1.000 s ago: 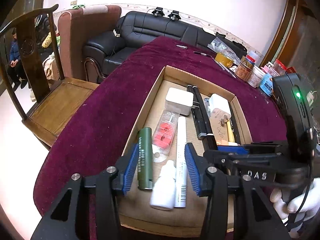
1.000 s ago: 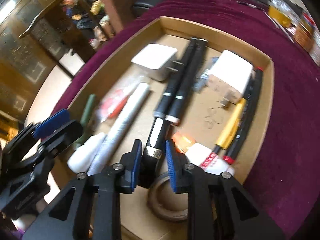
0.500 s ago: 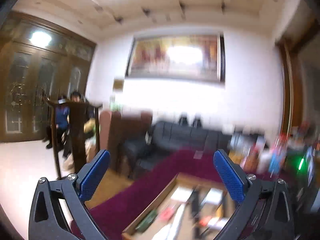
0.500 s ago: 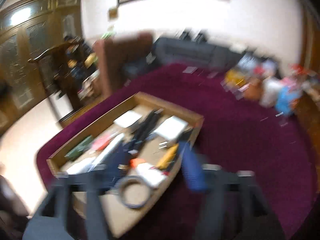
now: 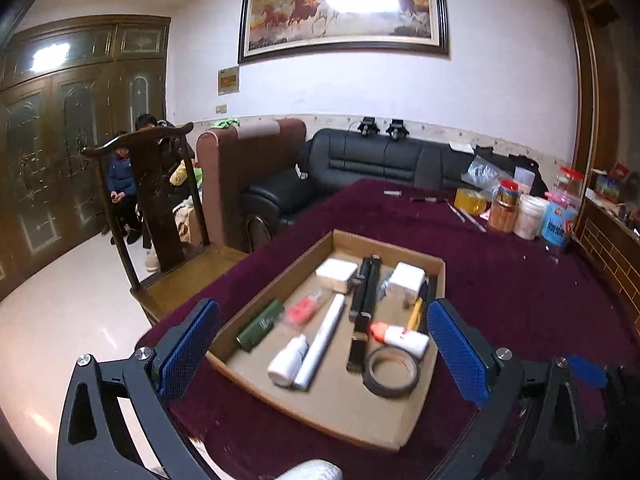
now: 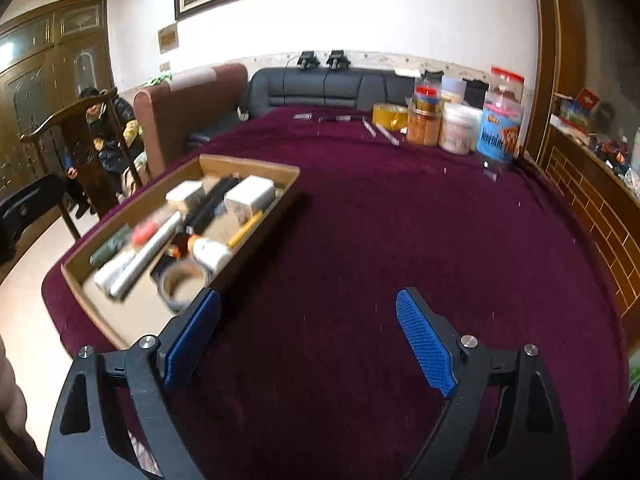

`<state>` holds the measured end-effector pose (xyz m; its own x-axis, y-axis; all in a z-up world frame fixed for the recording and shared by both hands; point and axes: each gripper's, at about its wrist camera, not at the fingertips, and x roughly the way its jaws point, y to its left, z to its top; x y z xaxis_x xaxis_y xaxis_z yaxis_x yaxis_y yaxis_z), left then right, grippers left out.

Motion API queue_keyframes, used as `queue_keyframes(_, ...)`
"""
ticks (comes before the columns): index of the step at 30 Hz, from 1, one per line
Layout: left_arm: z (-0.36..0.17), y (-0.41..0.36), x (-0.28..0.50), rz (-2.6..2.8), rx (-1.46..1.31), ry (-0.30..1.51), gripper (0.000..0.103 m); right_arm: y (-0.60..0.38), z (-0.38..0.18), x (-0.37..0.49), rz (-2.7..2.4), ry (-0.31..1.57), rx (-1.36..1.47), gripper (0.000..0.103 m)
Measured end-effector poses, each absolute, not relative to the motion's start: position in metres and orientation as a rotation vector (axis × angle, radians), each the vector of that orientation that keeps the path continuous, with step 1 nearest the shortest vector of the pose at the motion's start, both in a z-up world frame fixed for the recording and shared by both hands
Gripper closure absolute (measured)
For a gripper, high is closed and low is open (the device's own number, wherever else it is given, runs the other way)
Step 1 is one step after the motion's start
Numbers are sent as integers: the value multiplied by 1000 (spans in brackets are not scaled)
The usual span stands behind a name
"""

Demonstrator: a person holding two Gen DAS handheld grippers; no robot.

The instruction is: Organize rigid objects

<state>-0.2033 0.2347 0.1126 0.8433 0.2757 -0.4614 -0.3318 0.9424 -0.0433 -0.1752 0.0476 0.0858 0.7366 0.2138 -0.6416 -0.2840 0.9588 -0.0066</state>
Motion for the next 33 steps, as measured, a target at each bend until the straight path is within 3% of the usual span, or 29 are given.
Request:
queue_keyframes(11,104,214,-195,286,-133,601,1,44,77,-191,308,675,-178,12)
queue_keyframes(33,64,247,-135,283,-232,800,1,73,66,-133,341,757,-295,12)
